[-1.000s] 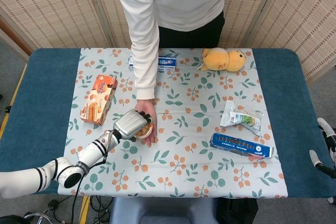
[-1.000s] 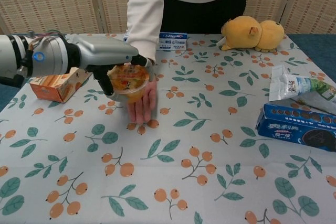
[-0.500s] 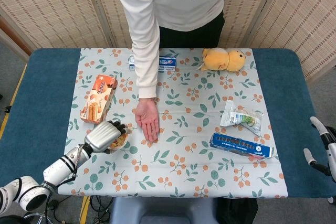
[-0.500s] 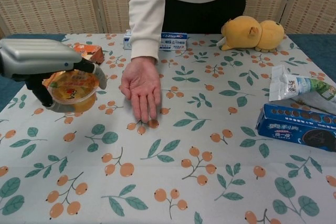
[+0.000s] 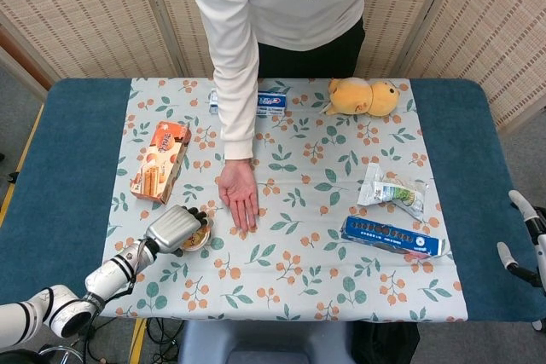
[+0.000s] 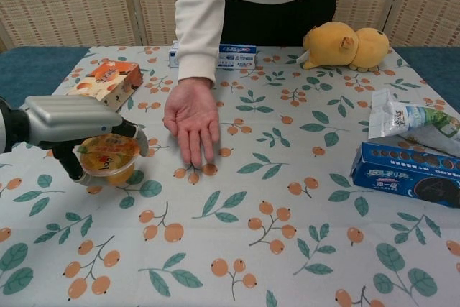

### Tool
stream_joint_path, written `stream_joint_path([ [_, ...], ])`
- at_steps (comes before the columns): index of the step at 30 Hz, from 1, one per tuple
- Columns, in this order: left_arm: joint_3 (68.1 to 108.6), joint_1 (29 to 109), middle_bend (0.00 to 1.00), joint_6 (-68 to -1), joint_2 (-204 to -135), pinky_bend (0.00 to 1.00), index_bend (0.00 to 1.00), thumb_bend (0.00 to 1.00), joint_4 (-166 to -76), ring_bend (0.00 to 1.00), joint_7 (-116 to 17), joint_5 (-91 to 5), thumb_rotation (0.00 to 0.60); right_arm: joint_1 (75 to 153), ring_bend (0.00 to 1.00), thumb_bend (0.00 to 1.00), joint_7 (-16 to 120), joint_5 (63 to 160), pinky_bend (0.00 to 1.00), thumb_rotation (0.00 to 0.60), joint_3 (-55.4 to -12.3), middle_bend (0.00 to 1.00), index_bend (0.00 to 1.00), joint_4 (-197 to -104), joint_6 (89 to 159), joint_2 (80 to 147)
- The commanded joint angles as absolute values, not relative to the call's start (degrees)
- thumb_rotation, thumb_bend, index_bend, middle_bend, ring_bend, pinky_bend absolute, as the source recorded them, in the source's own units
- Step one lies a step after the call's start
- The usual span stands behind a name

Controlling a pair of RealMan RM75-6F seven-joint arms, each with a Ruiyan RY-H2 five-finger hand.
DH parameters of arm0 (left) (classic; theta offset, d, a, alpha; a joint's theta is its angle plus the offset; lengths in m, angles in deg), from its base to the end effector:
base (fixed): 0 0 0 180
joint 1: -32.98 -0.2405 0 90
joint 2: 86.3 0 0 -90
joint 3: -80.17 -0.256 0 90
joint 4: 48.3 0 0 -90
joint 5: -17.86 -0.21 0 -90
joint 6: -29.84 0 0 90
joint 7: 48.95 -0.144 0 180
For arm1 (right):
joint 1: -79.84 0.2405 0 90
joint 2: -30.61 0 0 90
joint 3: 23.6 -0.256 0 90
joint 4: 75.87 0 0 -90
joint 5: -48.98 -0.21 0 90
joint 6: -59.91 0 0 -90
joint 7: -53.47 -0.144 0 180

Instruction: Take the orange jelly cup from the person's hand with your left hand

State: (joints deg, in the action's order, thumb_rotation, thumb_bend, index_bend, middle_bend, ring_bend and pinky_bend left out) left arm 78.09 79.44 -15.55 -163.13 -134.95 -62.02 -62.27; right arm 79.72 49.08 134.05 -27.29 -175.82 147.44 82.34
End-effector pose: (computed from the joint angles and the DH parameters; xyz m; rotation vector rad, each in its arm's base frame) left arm -0.1798 0.3194 0.0022 -2.2895 -0.6892 -0.6584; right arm -0.3088 -0.1562 0.2222 1.2987 -0.9052 0.8730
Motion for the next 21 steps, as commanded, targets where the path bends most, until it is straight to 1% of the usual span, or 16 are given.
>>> stream_joint_path([
  [1,78.1,79.6,0.27,-14.6,-163.3,0.60,0.35,0.32,-134.7,0.35,-62.5,-61.4,0.600,79.7,0.19,0.36,49.0,134.1,0.41,0.600,-27.3,0.22,0.09,-175.8,147.5,82.3],
  [3,78.0,79.7,0.23,-13.7,-162.8,0.53,0.27,0.32,-135.3,0.29,-63.4,-60.4,0.600,79.7,0.19,0.36,49.0,134.1,0.41,0.600,-27.3,0.22,0.09,-175.8,147.5,82.3],
  [4,78.1,79.7,0.17,-13.2,-162.4,0.47,0.19,0.32,-136.0,0.22,-64.0,-59.5,0.600,79.7,0.19,0.36,48.9,134.1,0.41,0.600,-27.3,0.22,0.09,-175.7,147.6,82.3],
  [5,78.2,79.6,0.08,-13.3,-162.1,0.39,0.09,0.31,-136.6,0.14,-64.3,-59.0,0.600,79.6,0.19,0.36,48.9,134.1,0.41,0.600,-27.3,0.22,0.09,-175.7,147.6,82.3],
  [6,78.3,79.5,0.03,-13.6,-161.9,0.33,0.03,0.30,-137.1,0.09,-64.5,-58.7,0.600,79.6,0.19,0.36,48.9,134.1,0.41,0.600,-27.3,0.22,0.09,-175.7,147.7,82.3],
  [7,78.5,79.2,0.01,-14.1,-161.6,0.29,0.01,0.30,-137.7,0.06,-64.9,-58.3,0.600,79.6,0.19,0.36,48.8,134.1,0.41,0.600,-27.4,0.22,0.09,-175.6,147.8,82.3],
  [9,78.6,78.9,0.00,-14.7,-161.0,0.23,0.00,0.30,-138.7,0.01,-65.7,-57.8,0.600,79.6,0.19,0.36,48.7,134.2,0.41,0.600,-27.4,0.22,0.09,-175.6,147.8,82.4],
  [12,78.7,78.1,0.00,-16.4,-159.3,0.18,0.00,0.29,-140.9,0.00,-67.0,-57.4,0.600,79.5,0.19,0.36,48.5,134.2,0.41,0.600,-27.4,0.22,0.09,-175.5,148.0,82.4],
  [17,79.3,75.5,0.00,-21.9,-155.6,0.17,0.00,0.29,-145.3,0.00,-68.8,-56.9,0.600,79.4,0.19,0.37,48.3,134.2,0.41,0.600,-27.4,0.22,0.09,-175.3,148.2,82.3],
  [21,80.1,72.4,0.00,-27.7,-152.1,0.17,0.00,0.29,-148.2,0.00,-72.5,-53.9,0.600,79.3,0.19,0.37,48.2,134.0,0.41,0.600,-27.3,0.22,0.09,-175.1,148.1,82.4],
])
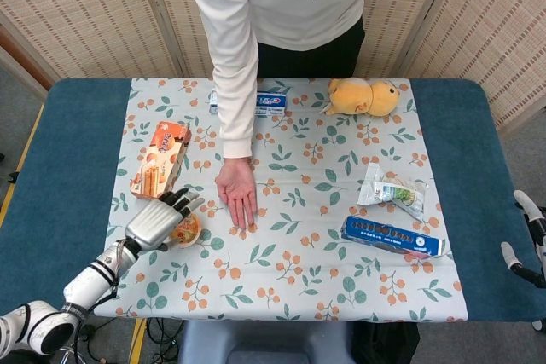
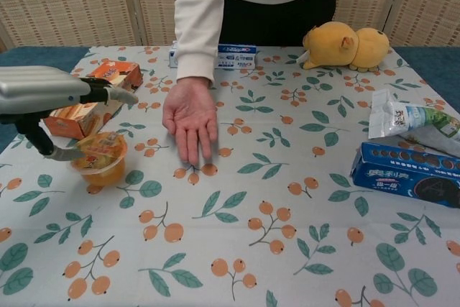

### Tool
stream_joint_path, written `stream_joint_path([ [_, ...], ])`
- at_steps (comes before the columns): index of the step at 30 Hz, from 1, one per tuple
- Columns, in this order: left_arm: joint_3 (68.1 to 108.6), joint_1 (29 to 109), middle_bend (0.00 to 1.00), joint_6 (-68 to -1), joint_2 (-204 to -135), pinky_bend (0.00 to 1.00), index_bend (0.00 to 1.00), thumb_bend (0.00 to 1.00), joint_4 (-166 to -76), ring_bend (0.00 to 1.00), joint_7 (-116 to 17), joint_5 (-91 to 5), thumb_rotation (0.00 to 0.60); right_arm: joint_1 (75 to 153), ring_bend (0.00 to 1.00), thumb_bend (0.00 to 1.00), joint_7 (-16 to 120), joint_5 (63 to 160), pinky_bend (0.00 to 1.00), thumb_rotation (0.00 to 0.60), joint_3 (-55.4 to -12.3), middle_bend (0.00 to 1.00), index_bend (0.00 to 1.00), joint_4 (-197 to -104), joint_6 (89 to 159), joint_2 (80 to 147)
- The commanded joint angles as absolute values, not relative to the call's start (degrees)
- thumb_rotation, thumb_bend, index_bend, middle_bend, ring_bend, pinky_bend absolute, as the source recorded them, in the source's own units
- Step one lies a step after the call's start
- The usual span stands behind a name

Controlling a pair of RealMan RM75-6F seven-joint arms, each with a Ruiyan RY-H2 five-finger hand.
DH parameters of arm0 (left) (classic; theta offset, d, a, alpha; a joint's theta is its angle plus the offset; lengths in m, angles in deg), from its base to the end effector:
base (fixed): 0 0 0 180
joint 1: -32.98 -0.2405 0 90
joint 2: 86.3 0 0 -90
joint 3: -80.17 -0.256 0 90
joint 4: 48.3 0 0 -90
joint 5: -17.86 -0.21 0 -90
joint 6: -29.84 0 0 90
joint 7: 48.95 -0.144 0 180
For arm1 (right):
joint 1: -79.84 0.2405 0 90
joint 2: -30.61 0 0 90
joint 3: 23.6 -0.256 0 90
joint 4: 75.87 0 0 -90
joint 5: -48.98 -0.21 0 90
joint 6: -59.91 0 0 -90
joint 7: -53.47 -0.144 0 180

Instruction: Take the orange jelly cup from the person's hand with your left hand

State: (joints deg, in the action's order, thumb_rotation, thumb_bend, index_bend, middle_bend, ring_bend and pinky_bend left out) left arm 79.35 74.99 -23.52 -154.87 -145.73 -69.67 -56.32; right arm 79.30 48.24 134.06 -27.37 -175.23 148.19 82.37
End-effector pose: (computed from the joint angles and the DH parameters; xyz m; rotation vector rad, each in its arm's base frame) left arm -0.1819 0.3077 0.0531 -2.1118 -0.6923 -0.6979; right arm -0.3107 -0.1542 0.2250 1.2857 -0.9006 0.8807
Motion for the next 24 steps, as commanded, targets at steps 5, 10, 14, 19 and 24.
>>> stream_joint_path([
  [5,81.0,68.3,0.00,-33.3,-148.3,0.17,0.00,0.29,-151.1,0.00,-73.2,-48.9,0.600,79.5,0.19,0.37,47.7,133.5,0.41,0.600,-27.3,0.22,0.09,-174.8,147.3,82.6],
  [10,81.5,62.4,0.00,-41.1,-145.0,0.17,0.00,0.29,-153.7,0.00,-70.5,-46.8,0.600,80.1,0.19,0.37,47.3,133.5,0.41,0.600,-27.3,0.22,0.09,-174.4,146.2,83.0],
  [14,80.9,57.5,0.00,-47.3,-144.7,0.17,0.00,0.29,-154.0,0.00,-68.4,-47.6,0.600,80.5,0.19,0.37,47.2,134.0,0.41,0.600,-27.0,0.22,0.09,-174.1,145.4,83.5],
  [19,79.5,52.1,0.00,-53.6,-146.1,0.17,0.00,0.29,-153.2,0.00,-66.7,-50.9,0.600,80.8,0.19,0.37,47.0,135.5,0.41,0.600,-26.5,0.22,0.09,-173.7,145.3,84.6],
  [24,78.9,48.0,0.00,-58.8,-148.6,0.16,0.00,0.29,-151.8,0.00,-65.7,-54.0,0.600,80.6,0.19,0.37,46.6,135.9,0.41,0.600,-26.0,0.22,0.09,-173.8,145.3,84.8],
])
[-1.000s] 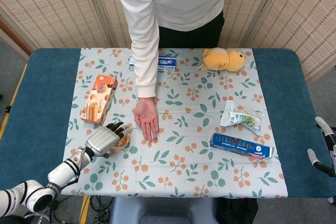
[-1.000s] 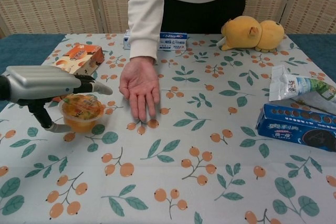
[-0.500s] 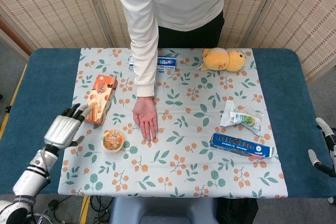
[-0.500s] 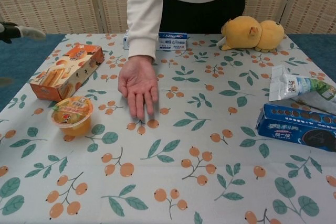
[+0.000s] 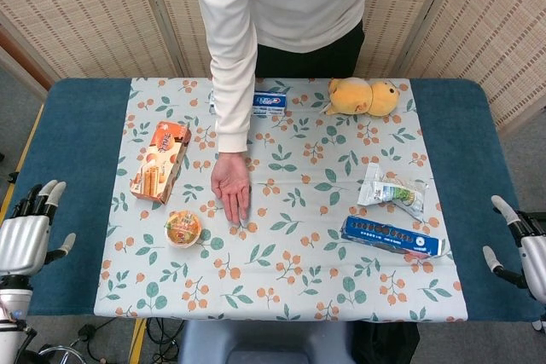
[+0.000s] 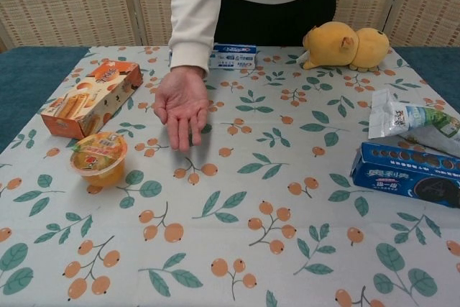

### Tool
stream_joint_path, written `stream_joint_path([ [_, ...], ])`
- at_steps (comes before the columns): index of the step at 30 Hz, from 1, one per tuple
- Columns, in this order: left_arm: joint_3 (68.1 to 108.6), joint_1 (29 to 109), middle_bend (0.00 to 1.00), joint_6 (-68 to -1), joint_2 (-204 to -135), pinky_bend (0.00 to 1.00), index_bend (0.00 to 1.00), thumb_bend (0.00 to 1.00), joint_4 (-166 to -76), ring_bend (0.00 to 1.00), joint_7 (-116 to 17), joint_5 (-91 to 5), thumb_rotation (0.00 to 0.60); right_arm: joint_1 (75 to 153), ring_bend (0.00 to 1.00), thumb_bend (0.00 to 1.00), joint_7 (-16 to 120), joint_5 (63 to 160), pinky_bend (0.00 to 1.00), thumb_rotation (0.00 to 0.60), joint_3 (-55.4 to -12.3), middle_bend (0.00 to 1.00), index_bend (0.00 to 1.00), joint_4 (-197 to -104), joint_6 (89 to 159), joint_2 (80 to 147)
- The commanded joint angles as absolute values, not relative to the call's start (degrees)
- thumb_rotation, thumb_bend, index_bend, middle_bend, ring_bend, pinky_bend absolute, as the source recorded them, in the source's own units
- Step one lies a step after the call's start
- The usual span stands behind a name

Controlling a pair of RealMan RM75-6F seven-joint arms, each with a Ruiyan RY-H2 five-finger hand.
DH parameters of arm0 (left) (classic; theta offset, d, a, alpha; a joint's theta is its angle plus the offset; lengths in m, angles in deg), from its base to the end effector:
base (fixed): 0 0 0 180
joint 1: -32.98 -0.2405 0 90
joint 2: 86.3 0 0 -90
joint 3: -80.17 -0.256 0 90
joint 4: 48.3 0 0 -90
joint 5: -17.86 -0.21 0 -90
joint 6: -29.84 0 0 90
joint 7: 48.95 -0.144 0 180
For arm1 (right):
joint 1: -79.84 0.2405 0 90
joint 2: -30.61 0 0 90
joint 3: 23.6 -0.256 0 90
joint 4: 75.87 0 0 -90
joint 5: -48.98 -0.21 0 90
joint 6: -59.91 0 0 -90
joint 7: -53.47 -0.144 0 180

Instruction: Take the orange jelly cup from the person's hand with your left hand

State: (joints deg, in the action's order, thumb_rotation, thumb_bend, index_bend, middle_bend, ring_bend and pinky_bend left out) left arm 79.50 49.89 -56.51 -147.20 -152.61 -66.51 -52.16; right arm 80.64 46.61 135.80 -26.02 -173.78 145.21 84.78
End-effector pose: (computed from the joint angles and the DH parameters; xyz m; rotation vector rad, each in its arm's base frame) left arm -0.2752 0.2221 0.1643 -1.3752 -0.8264 -0.7488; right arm -0.3126 -0.1569 0.2032 1.3418 -0.9729 0.8953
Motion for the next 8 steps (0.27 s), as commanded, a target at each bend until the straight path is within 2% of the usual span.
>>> stream_joint_path([
  [1,78.9,47.2,0.00,-59.7,-149.0,0.16,0.00,0.29,-151.8,0.00,-65.6,-54.5,0.600,80.5,0.19,0.37,46.4,136.0,0.41,0.600,-25.9,0.22,0.09,-173.9,145.5,84.8],
  [8,79.0,44.4,0.00,-61.9,-150.6,0.16,0.00,0.29,-152.4,0.00,-66.7,-56.5,0.600,79.9,0.19,0.37,45.2,136.6,0.41,0.600,-25.5,0.22,0.09,-173.8,146.3,84.9],
])
